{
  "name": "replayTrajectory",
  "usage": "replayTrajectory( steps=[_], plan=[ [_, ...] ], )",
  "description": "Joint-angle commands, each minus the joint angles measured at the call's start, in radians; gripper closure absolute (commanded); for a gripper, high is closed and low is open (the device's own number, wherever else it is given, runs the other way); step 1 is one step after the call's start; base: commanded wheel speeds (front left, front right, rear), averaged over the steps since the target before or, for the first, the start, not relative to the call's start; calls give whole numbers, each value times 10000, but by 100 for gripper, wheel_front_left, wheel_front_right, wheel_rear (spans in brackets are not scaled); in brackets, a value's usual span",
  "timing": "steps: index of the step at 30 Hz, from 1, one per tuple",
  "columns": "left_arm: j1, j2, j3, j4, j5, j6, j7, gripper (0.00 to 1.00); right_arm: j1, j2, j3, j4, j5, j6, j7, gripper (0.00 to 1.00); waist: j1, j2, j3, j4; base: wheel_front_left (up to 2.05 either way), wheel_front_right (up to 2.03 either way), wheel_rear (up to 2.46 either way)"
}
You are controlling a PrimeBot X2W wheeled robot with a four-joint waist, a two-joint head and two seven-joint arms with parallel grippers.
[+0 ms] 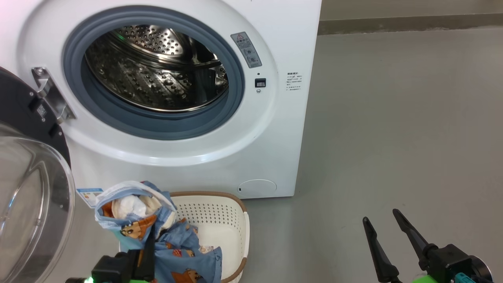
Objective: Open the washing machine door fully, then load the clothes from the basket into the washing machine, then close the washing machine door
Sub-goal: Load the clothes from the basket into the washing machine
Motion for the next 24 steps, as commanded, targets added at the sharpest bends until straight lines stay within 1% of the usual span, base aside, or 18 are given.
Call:
replayTrajectory(
  steps=[1, 9, 15, 20, 24],
  plan=[
    [-383, 157, 311, -201, -105, 24, -94, 100, -152, -50, 221, -322, 14, 16, 13, 0, 0, 0, 10, 9, 0, 0, 0],
    [-579, 110, 276, 2, -144, 77, -186, 100, -216, -49, 224, -378, -5, 16, 25, 0, 0, 0, 148, 37, 0, 0, 0],
    [-991, 4, 255, 319, -197, 83, -277, 100, -341, -49, 293, -487, -15, 16, 36, 0, 0, 0, 482, 22, 0, 0, 0],
    [-1719, -202, 209, 869, -425, -105, -321, 100, -591, -49, 377, -630, -24, 16, 7, 0, 0, 0, 1053, -36, 0, 0, 0],
    [-2903, -382, 249, 1858, -584, -247, -435, 100, -978, -49, 478, -813, -51, 16, -51, 0, 0, 0, 1968, -155, 0, 0, 0]
  ],
)
